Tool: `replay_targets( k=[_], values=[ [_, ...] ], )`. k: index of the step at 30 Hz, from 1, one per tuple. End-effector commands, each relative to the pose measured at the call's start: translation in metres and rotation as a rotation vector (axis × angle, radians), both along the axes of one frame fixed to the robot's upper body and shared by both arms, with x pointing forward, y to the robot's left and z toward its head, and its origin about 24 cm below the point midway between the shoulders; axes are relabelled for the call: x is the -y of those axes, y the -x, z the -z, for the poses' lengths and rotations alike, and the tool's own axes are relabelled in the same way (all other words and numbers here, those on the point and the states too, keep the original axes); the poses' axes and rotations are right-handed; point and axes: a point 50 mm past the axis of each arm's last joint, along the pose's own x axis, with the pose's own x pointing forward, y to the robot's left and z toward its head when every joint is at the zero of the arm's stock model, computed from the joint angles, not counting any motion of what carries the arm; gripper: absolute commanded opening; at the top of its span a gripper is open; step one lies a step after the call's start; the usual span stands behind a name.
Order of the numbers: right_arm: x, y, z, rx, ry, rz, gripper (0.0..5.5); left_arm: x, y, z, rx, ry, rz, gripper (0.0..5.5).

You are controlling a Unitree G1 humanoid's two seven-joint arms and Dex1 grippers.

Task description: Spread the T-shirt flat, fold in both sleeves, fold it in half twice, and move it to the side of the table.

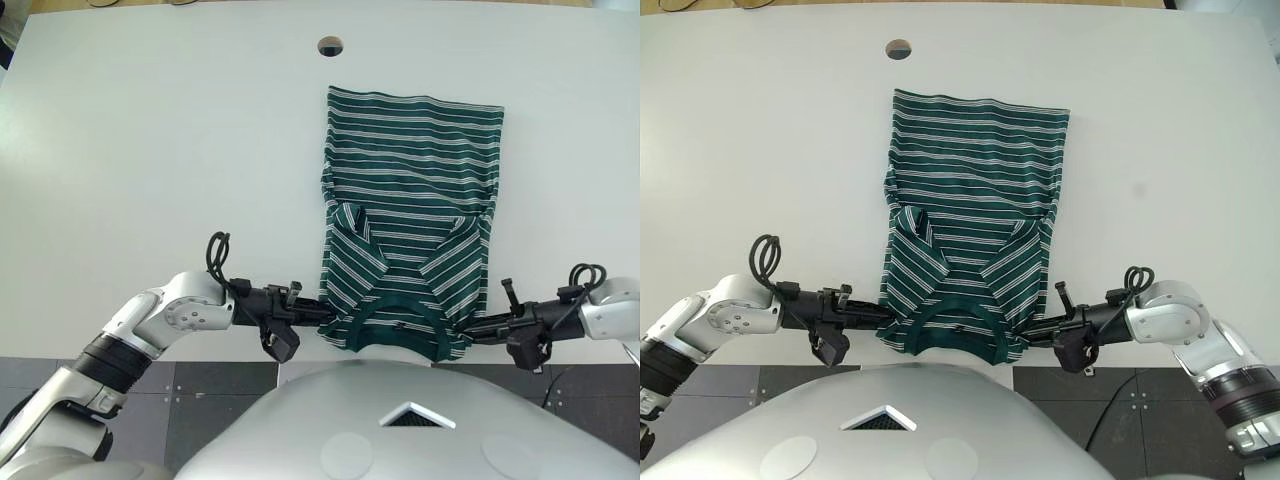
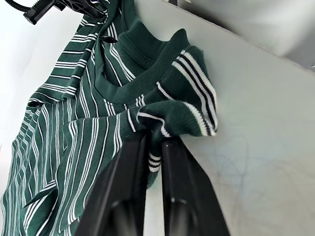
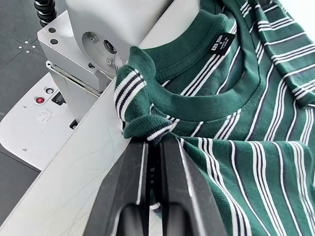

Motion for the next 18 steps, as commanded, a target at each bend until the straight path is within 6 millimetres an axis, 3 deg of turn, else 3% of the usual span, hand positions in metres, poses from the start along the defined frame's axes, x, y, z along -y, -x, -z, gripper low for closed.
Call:
replay_targets(
  k=[1, 3, 6, 8, 11, 15, 18],
  values=[
    [0.009, 0.010, 0.013, -0.103, 0.132, 0.006, 0.10, -0.015, 0.012, 0.023, -0.084, -0.175, 0.008, 0.11],
    [0.006, 0.007, 0.010, -0.135, 0.107, 0.039, 0.10, -0.015, 0.013, 0.022, -0.110, -0.174, -0.001, 0.11],
    [0.000, 0.006, 0.005, -0.219, 0.050, 0.114, 0.10, -0.004, 0.004, 0.008, -0.224, -0.019, -0.169, 0.11],
    [-0.005, 0.005, 0.000, -0.314, -0.002, 0.190, 0.10, -0.007, -0.007, -0.006, -0.350, 0.029, -0.265, 0.11],
    [0.000, 0.002, -0.014, -0.467, 0.050, 0.251, 0.10, -0.016, -0.012, -0.027, -0.592, -0.018, -0.329, 0.11],
    [-0.011, -0.009, -0.036, -0.544, -0.054, 0.307, 0.10, -0.018, -0.011, -0.051, -0.794, 0.028, -0.332, 0.11],
    [-0.008, -0.011, -0.036, -0.531, -0.044, 0.319, 0.10, -0.013, -0.005, -0.061, -0.875, 0.074, -0.320, 0.11]
  ],
)
